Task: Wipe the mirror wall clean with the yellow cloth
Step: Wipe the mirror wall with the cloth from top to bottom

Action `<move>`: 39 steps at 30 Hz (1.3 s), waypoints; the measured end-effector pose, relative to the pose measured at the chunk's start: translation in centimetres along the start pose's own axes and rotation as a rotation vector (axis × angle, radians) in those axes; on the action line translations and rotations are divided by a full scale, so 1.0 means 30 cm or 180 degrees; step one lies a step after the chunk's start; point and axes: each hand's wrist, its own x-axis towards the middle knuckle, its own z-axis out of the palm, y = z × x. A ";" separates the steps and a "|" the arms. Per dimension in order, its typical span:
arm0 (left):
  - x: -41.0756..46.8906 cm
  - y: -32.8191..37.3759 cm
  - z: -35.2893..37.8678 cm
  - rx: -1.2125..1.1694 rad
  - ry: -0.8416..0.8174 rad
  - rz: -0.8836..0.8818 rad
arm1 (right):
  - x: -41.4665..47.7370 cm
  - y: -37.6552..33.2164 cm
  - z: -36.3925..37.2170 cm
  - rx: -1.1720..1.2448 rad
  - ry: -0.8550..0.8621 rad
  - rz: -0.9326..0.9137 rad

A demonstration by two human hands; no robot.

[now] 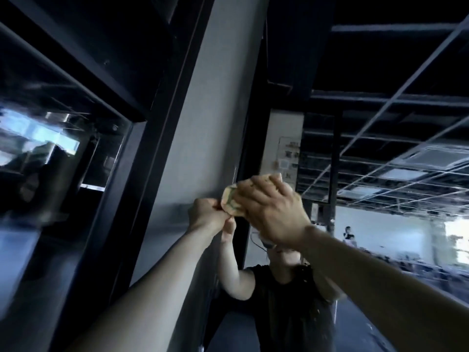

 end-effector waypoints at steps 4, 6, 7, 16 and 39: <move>-0.026 0.018 0.000 -0.0516 -0.0058 -0.0075 | 0.184 0.118 -0.007 0.0005 -0.0031 0.0861; -0.036 0.021 0.000 -0.0552 -0.0133 -0.0021 | 0.230 0.113 -0.003 0.0042 -0.0037 0.1126; -0.036 0.018 0.002 -0.0566 -0.0169 0.0009 | 0.232 0.107 0.003 0.0017 -0.0040 0.1145; -0.014 -0.003 0.012 -0.0683 -0.0193 -0.0044 | 0.207 0.110 0.006 0.0056 0.0026 0.1137; -0.066 -0.106 -0.038 -0.0739 -0.0579 0.0277 | 0.106 -0.017 -0.025 0.0072 -0.0166 0.1115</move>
